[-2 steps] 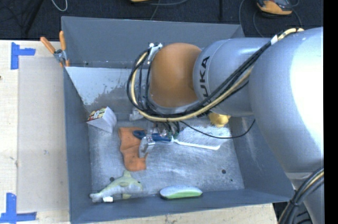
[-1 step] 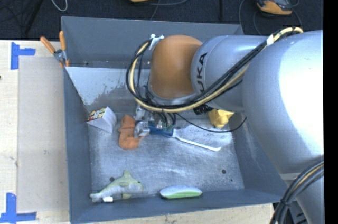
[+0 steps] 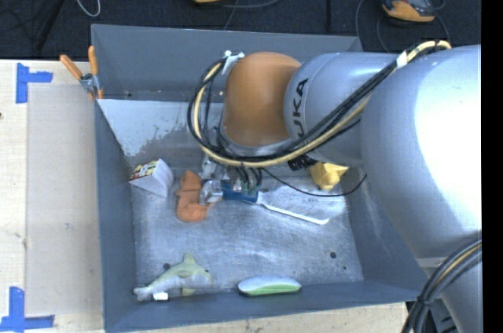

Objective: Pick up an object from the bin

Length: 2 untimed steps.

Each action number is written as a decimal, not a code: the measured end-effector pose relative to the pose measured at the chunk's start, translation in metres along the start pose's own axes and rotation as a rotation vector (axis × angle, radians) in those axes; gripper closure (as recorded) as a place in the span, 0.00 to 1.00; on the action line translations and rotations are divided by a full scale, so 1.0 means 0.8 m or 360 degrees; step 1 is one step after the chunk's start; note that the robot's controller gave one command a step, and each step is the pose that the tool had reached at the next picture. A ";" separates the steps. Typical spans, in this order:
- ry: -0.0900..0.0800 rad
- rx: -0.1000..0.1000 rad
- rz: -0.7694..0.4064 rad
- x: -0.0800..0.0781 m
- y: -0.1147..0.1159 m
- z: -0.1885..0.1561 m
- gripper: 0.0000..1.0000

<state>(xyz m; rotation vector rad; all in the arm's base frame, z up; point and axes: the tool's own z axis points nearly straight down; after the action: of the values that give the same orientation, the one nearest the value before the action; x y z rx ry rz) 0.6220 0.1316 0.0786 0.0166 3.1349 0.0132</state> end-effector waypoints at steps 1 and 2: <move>0.0021 0.0014 0.0058 0.005 -0.012 -0.057 1.00; 0.0019 0.0016 -0.0002 0.009 -0.009 -0.133 1.00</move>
Offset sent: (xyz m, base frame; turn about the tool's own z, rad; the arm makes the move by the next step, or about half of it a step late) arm -0.0092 -0.0051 0.1290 -0.0247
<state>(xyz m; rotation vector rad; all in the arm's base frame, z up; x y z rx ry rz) 0.6142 0.1234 0.1852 0.0149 3.1466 -0.0026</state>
